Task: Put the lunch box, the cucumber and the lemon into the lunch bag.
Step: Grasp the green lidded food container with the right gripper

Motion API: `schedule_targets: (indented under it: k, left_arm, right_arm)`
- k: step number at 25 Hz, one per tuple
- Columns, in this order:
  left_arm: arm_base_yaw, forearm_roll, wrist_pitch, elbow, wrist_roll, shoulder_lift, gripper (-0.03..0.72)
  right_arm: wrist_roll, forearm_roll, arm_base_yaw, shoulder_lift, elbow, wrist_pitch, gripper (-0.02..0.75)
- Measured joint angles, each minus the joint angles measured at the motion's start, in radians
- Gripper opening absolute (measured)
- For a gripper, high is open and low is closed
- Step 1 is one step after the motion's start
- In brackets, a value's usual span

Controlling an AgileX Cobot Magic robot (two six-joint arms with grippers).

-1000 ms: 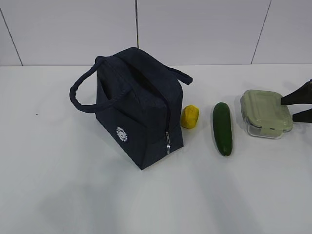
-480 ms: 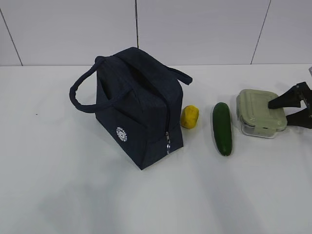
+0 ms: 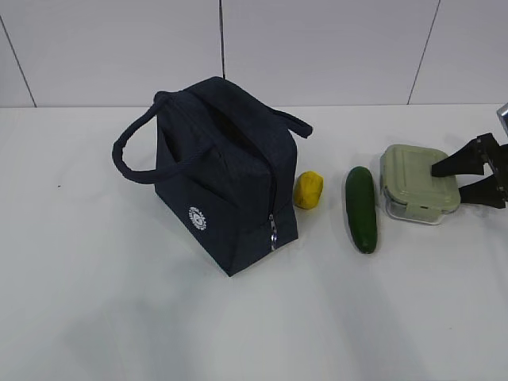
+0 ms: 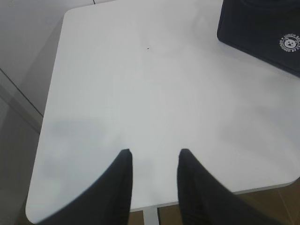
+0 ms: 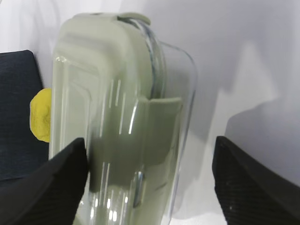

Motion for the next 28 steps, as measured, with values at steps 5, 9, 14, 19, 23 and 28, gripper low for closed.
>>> schedule_targets:
  k: [5,9,14,19,23,28]
  left_arm:
    - [0.000,0.000,0.000,0.000,0.000,0.000,0.235]
    - [0.000,0.000,0.000,0.000,0.000,0.000,0.235]
    - [0.000,0.000,0.000,0.000,0.000,0.000,0.235]
    - [0.000,0.000,0.000,0.000,0.000,0.000,0.235]
    - [0.000,0.000,0.000,0.000,0.000,0.000,0.235]
    - [0.000,0.000,0.000,0.000,0.000,0.000,0.235]
  right_arm:
    - [0.000,0.016,0.000,0.000,0.000,0.000,0.615]
    - [0.000,0.023,0.000,0.000,0.000,0.000,0.614]
    - [0.004,0.029,0.000,0.000,0.000,0.000,0.610]
    - [0.006,0.034,0.007,0.000,0.000,0.000,0.608]
    - [0.008,0.039,0.026,0.000,0.000,0.000,0.605]
    - [0.008,0.039,0.041,0.000,0.000,-0.002,0.603]
